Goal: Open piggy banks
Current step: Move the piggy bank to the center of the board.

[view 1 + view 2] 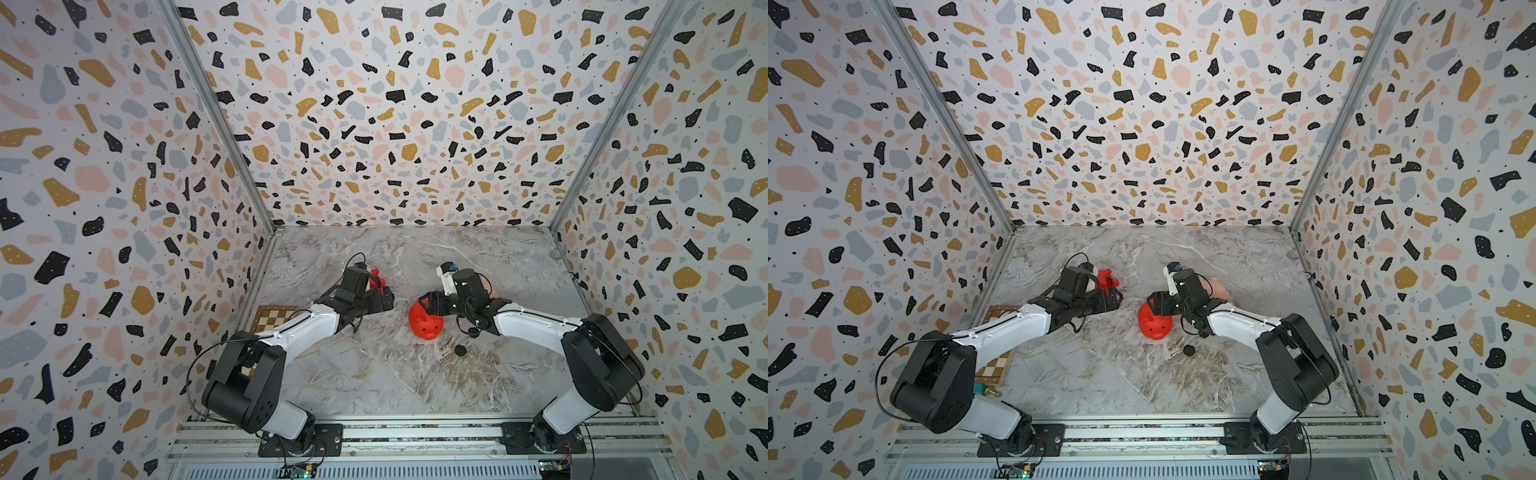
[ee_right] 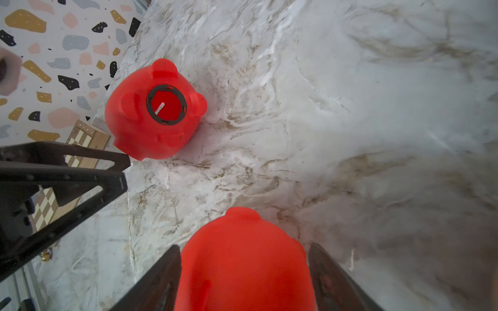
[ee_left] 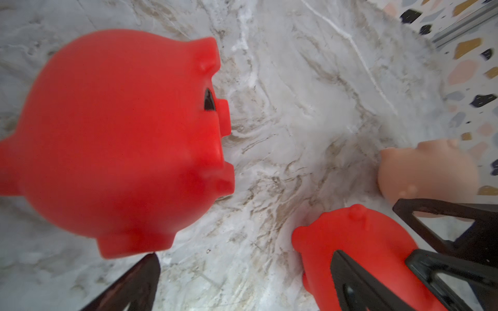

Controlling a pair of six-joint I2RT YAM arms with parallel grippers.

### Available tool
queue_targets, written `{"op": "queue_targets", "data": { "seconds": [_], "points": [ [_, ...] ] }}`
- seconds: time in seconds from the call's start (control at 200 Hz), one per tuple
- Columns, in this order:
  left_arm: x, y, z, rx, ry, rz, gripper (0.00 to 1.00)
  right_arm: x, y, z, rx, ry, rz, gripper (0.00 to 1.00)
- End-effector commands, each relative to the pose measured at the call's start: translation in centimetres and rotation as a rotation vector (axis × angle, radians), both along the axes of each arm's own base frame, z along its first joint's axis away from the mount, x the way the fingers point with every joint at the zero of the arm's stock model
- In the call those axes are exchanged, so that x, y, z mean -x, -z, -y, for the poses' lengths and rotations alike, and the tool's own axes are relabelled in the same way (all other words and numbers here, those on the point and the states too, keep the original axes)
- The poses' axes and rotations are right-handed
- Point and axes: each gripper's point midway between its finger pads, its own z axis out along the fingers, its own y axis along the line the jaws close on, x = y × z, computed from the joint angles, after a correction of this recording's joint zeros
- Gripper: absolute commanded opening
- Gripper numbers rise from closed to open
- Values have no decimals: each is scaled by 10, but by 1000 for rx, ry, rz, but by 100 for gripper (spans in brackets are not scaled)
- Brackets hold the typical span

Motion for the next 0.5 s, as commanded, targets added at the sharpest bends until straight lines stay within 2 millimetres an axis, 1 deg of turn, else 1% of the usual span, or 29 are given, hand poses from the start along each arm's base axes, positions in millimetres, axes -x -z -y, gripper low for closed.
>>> {"op": "queue_targets", "data": {
  "seconds": [0.0, 0.025, 0.105, 0.195, 0.26, 0.315, 0.395, 0.496],
  "points": [
    [8, -19, 13, 141, -4, 17, 99, 1, -14, 27, 71, 91, 34, 75],
    [11, -23, 15, 161, -11, 23, 99, 3, -13, 32, 85, 105, 39, 74],
    [20, -26, 20, 196, -44, 32, 99, 7, -11, 46, 115, 141, 51, 70],
    [31, -29, 29, 196, -74, 55, 99, 12, 0, 58, 152, 157, 35, 68],
    [37, -31, 34, 182, -91, 79, 99, 16, 9, 65, 175, 167, 24, 67],
    [40, -31, 39, 204, -116, 80, 99, 18, 14, 71, 190, 181, 21, 67],
    [43, -30, 46, 228, -123, 87, 99, 23, 20, 75, 200, 176, 19, 66],
    [44, -29, 53, 243, -114, 85, 99, 29, 24, 72, 201, 148, 10, 62]
  ]
}}
